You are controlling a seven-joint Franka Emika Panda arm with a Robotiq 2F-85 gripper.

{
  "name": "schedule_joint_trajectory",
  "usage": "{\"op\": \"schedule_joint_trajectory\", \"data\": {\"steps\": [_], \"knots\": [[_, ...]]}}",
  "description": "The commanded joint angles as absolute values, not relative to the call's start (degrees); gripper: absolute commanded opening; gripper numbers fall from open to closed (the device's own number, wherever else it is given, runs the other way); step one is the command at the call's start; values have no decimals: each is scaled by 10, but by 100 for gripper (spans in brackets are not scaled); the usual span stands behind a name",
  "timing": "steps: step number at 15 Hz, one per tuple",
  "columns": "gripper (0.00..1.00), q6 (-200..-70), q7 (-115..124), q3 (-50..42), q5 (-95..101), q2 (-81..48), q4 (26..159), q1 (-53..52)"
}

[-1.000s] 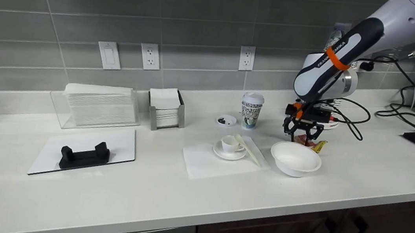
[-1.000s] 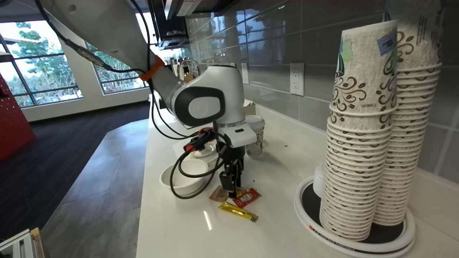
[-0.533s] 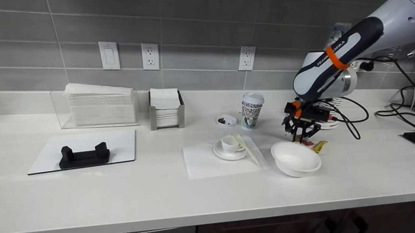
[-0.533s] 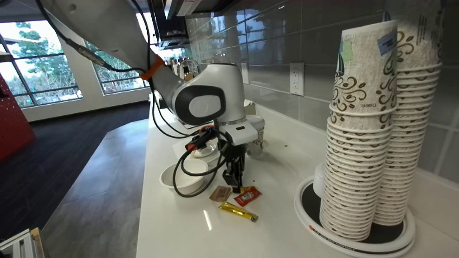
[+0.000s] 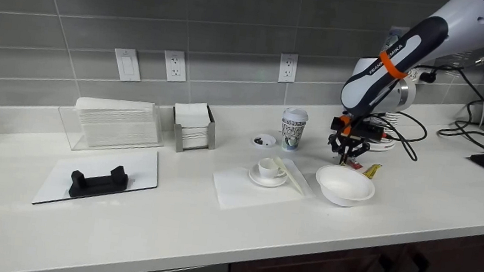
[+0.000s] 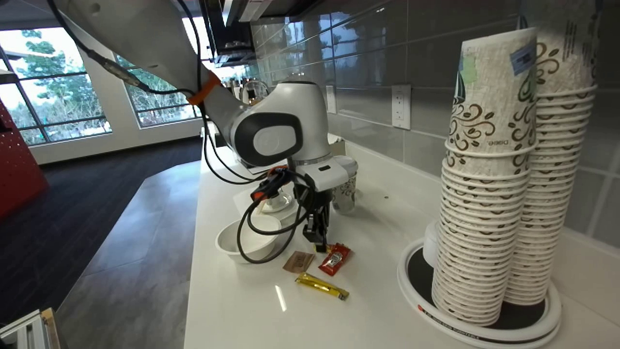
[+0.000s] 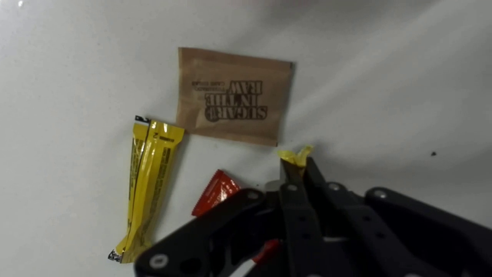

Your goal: Pick up a yellow sauce package and place it in the bowl

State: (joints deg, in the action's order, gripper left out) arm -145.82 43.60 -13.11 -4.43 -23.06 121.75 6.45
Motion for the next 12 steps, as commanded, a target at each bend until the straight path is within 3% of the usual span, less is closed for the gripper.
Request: {"op": "schedule_joint_trajectory", "data": {"steps": [1,12], "knots": [[2,-1455,402,-121,-66,-190,1249,65],[0,-1312,257,-109,-93,-81,1310,76]]}}
